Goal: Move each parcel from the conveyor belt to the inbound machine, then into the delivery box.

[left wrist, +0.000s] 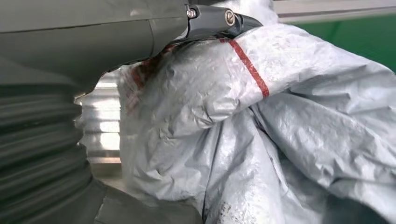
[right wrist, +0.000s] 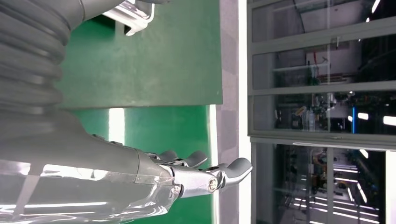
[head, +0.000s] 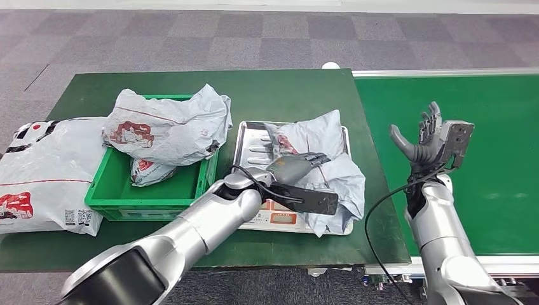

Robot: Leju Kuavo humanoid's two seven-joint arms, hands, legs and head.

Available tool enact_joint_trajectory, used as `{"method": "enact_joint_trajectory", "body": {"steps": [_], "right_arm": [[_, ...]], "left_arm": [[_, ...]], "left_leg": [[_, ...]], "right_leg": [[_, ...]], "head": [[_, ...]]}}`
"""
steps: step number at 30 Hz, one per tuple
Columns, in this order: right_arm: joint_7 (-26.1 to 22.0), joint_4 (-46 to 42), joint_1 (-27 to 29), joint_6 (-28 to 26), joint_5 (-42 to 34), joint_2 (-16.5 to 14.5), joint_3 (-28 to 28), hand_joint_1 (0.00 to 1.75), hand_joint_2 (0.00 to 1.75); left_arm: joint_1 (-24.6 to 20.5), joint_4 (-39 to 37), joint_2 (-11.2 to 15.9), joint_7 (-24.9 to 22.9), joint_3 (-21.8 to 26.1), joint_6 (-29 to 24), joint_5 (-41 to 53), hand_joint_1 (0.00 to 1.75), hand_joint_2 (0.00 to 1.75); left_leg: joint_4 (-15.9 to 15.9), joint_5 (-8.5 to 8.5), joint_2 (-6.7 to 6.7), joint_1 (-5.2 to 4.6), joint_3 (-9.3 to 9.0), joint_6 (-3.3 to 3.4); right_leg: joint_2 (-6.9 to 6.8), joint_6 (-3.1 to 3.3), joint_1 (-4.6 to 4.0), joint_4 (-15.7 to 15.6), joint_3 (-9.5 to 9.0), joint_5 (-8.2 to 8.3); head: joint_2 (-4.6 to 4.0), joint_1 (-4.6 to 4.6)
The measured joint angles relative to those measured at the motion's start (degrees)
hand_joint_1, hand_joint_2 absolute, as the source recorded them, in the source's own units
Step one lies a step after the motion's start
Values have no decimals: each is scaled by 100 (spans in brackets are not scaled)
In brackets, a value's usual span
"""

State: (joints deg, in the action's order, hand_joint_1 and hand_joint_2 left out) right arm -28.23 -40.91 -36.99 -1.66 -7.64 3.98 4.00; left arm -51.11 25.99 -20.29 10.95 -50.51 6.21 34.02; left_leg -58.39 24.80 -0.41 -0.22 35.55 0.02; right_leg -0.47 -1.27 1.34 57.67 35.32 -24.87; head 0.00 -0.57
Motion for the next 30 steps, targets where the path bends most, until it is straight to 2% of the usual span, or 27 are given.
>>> {"method": "enact_joint_trajectory", "body": {"steps": [3, 4, 7, 8, 12, 17, 30], "right_arm": [[15, -114, 118, 33, 18, 0, 57, 0, 175], [14, -149, 155, 39, 21, 0, 75, 0, 175], [17, -225, 229, 42, 26, 0, 122, 0, 175], [20, -239, 240, 45, 26, 0, 134, 0, 175], [32, -254, 250, 62, 29, 0, 153, 0, 175], [23, -258, 258, 93, 30, 0, 153, 0, 175], [21, -335, 301, 107, 36, -14, 153, 0, 175]], "left_arm": [[164, 172, -36, -223, -495, -216, -383, 0, 175], [199, 212, -41, -277, -661, -294, -478, 15, 175], [256, 277, -43, -382, -1088, -502, -565, 146, 175], [276, 289, -43, -405, -1204, -579, -568, 175, 175], [352, 306, -43, -446, -1513, -967, -562, 175, 175], [356, 304, -43, -483, -1657, -1329, -482, 175, 175], [278, 301, -43, -659, -1714, -1703, -218, 175, 175]], "left_leg": [[0, 1, 0, 0, 0, 1], [0, 1, 0, -1, 1, 1], [0, 2, 0, -1, 1, 2], [0, 2, 0, -1, 1, 3], [0, 2, 1, -1, 1, 2], [0, 2, 1, -1, 0, 2], [0, 2, 2, -1, 0, 2]], "right_leg": [[1, 0, 1, 0, 0, 0], [0, -1, 1, 0, 0, -1], [0, -2, 1, 0, 0, -2], [0, -2, 2, 0, 0, -2], [0, -2, 1, 0, -1, -1], [1, -2, 1, 0, -1, -1], [1, -2, 1, 0, -1, -1]], "head": [[0, 0], [0, 0], [0, 0], [0, 0], [0, 0], [0, 0], [0, 0]]}}
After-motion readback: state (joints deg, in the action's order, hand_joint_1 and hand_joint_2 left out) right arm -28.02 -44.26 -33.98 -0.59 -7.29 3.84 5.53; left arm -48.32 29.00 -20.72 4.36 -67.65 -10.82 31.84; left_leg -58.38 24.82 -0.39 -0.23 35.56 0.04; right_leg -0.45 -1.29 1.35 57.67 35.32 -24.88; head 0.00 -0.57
